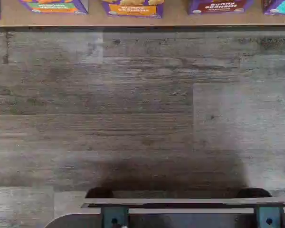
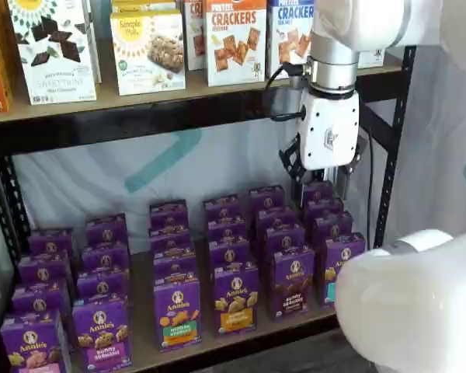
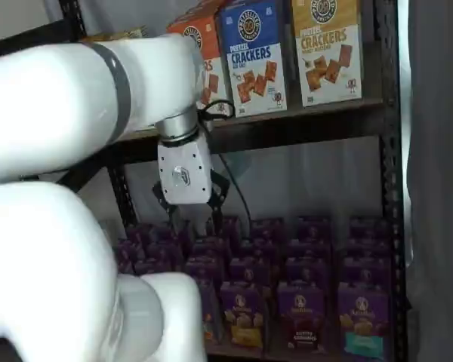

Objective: Pick up the purple box with a brown patch in the center, on the bottom shelf, the fifth box from the left

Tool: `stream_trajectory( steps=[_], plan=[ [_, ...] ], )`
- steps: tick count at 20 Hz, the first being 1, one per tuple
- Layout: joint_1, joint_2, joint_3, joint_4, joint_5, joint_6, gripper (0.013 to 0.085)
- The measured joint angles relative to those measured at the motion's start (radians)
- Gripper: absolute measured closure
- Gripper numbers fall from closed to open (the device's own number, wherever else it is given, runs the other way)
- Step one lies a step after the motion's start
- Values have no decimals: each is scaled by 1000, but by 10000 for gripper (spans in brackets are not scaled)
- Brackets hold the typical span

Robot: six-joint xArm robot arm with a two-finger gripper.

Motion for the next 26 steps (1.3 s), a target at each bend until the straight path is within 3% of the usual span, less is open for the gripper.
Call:
stream_trajectory(
  steps=[2,3,14,20,24,26],
  plan=[
    [-36,-63,54,69,-82,-53,130],
    [-40,-82,68,81,-109,-61,130],
    [9,-20,78,41,-100,-3,130],
    [23,26,125,33,-190,8,130],
    [20,74,170,54,-291,-9,130],
    [28,108,180,34,-328,5,130]
  ],
)
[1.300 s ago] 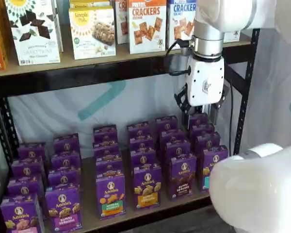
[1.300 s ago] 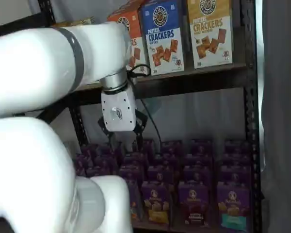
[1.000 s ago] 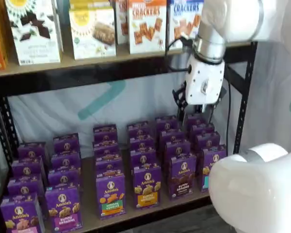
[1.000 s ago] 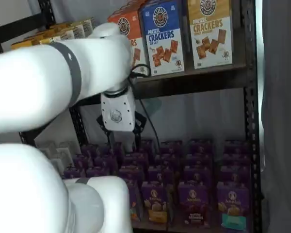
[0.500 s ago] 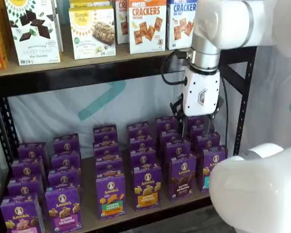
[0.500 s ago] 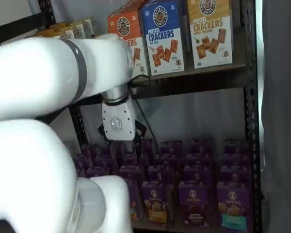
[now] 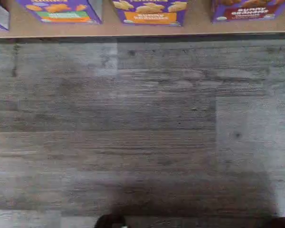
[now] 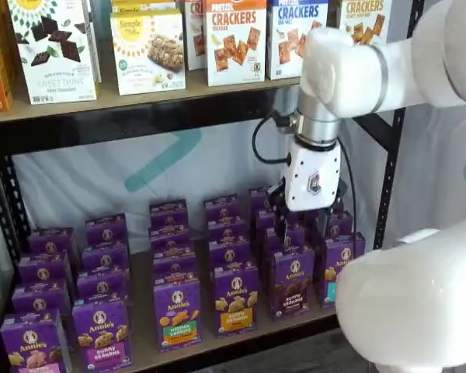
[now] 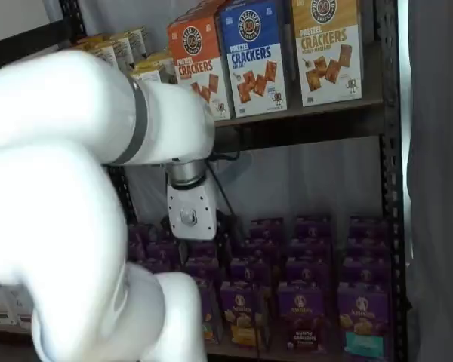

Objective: Pick up the purple box with a brown patch in the center, on the bottom shelf, the fifth box from the left

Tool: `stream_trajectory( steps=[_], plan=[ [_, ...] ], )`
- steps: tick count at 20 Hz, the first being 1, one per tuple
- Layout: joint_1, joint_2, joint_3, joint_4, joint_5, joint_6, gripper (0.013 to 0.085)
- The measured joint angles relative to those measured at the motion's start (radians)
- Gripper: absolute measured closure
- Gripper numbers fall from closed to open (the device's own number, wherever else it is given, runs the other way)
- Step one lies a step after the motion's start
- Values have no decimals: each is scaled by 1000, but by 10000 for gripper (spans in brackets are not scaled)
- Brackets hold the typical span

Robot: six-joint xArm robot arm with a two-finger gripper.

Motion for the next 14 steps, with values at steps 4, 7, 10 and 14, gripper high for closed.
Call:
stream_trajectory(
  steps=[4,7,10,14],
  plan=[
    [6,73,10,-56,-78,31,130],
    [-4,122,13,-77,-137,34,130],
    [-19,185,12,-86,-208,25,130],
    [-41,276,6,-76,-315,-4,130]
  ],
)
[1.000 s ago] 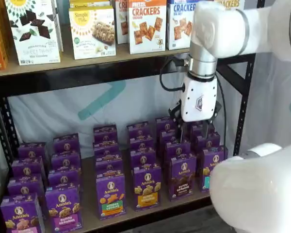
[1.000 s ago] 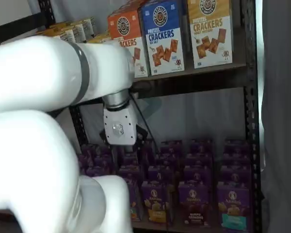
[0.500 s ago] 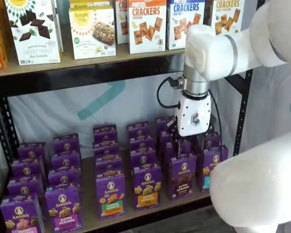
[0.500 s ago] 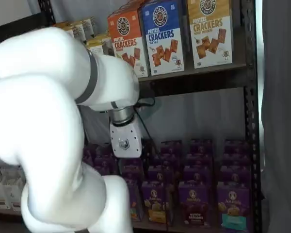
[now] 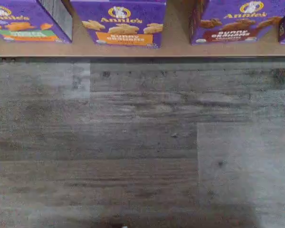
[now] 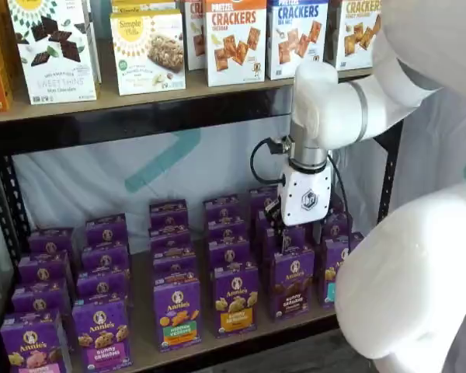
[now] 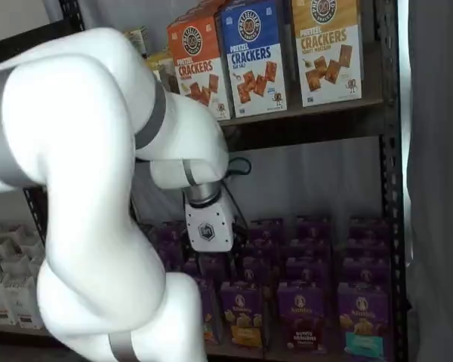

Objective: Pick up the purple box with a brown patch in the center, on the bottom shelf, the fifth box from the left

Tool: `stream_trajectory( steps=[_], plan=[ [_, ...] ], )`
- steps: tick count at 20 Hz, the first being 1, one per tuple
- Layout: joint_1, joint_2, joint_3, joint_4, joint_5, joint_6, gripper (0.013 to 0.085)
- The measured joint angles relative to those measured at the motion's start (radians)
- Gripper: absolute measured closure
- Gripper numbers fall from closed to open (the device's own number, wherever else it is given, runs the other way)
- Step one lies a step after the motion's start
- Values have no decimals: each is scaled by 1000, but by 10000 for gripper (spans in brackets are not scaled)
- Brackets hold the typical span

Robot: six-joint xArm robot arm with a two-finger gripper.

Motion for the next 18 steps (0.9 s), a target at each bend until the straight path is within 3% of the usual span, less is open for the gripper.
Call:
stream_trajectory(
  steps=[5,15,18],
  plan=[
    [-20,133,-29,2,-112,-22,130],
    [-75,334,-95,-53,-245,-30,130],
    [-97,395,-111,-47,-298,-56,130]
  ],
)
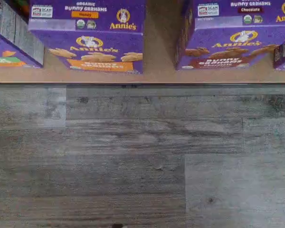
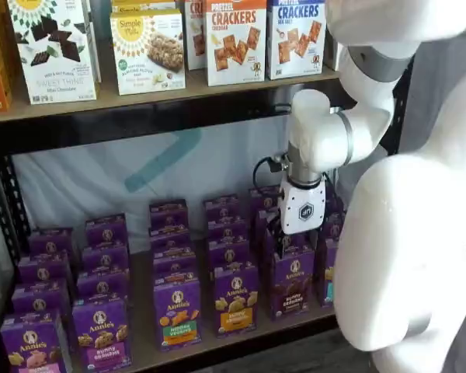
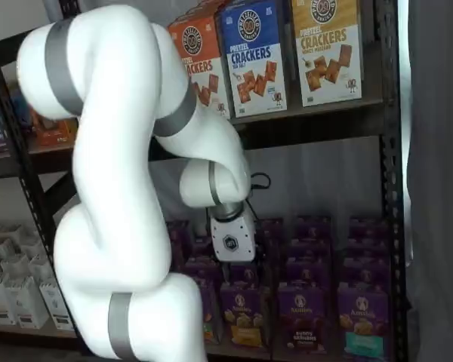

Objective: Pick up the purple box with a brown patch in the center, on the bottom shelf, the fifth box from the left

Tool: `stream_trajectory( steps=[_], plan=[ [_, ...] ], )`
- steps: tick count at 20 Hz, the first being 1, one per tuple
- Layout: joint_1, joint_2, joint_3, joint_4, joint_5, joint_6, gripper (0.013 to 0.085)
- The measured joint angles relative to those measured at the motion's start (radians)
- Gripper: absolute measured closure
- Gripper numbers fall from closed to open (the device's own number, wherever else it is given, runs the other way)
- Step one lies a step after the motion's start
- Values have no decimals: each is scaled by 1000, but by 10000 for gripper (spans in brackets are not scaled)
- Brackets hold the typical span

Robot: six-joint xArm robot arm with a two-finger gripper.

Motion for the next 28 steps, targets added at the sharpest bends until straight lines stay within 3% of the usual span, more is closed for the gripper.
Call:
stream_trajectory(
  steps=[12,22,28],
  plan=[
    [-27,277,-78,-1,-181,-26,130],
    [-99,449,-170,-241,-298,140,130],
    [-131,522,-244,-243,-322,110,130]
  ],
)
